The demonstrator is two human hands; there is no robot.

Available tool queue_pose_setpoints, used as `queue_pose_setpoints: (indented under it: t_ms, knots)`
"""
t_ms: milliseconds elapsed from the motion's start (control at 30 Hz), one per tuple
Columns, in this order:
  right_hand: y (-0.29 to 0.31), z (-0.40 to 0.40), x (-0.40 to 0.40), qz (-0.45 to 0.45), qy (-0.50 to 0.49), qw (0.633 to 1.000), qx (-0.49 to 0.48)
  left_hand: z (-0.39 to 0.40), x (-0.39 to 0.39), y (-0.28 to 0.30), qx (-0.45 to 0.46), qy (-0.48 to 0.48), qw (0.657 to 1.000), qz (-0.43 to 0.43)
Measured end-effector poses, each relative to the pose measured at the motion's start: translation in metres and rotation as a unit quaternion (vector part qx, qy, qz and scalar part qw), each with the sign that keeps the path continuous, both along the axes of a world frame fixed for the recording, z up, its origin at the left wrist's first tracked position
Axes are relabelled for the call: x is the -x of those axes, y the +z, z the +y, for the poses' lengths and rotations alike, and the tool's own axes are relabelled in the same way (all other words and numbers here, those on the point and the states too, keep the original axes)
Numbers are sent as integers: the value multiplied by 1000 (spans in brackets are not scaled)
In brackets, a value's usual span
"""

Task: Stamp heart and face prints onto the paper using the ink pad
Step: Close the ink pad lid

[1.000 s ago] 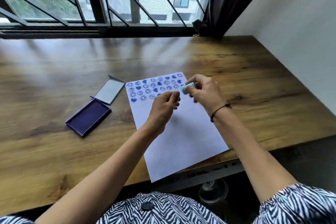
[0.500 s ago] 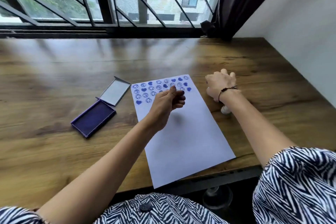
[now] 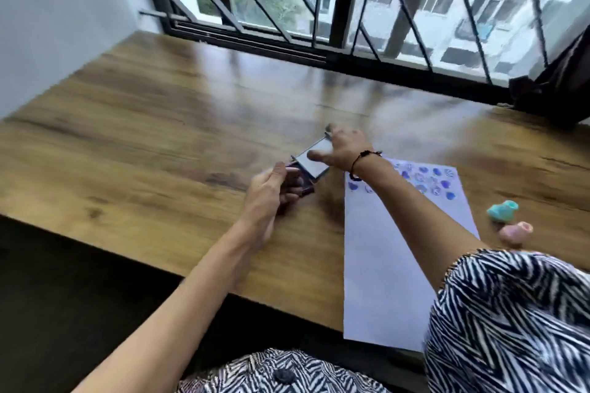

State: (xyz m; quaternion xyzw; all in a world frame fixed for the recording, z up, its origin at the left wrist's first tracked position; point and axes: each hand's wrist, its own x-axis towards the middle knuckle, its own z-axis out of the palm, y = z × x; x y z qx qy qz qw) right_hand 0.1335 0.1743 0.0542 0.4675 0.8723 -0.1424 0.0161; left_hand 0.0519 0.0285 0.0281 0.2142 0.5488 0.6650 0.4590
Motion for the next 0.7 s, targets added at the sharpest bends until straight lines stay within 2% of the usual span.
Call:
queue_pose_setpoints:
  t_ms: [200, 433, 500, 633, 700]
  knots:
    - [-6, 4, 40, -71, 23, 997, -24, -24, 24, -2, 1, 48, 999, -19]
    - [-6, -2, 50, -95, 25, 995, -33, -25, 27, 0, -6, 46, 999, -21]
    - [-4, -2, 48, -85, 20, 996, -9, -24, 28, 1, -8, 43, 999, -15]
    - [-1, -2, 41, -56, 63, 994, -63, -19, 31, 5, -14, 39, 999, -5]
    - [7, -2, 35, 16, 54, 998, -27, -17, 32, 8, -15, 34, 999, 27]
